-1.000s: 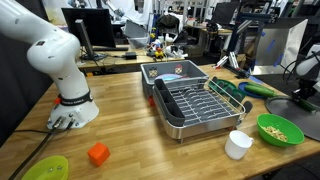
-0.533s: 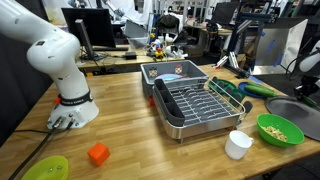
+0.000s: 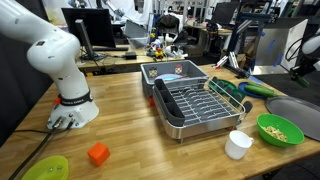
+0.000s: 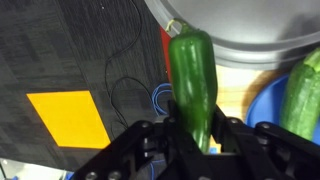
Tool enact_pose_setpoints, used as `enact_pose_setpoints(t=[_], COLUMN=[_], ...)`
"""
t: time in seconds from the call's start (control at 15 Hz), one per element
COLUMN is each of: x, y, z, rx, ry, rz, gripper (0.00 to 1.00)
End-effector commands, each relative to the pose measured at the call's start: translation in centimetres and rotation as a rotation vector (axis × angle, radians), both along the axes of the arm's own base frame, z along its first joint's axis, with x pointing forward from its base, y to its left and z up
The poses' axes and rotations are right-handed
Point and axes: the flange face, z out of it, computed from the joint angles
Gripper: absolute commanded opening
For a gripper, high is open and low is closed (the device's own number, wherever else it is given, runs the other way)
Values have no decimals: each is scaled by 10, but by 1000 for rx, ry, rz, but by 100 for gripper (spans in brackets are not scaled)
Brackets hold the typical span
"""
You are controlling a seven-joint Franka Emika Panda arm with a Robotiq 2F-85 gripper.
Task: Pick the cucumber and put it on the green plate
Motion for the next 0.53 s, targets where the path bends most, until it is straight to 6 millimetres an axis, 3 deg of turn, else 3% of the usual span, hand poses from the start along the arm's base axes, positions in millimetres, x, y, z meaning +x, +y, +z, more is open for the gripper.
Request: enact_pose_setpoints(t=[0.0,0.4,0.47], x=[7,32,37], y=[21,75,72], z=[11,11,6], rx=[-7,27,30], ry=[-47,-25,-32], rz=[94,269,219], gripper=[8,8,33])
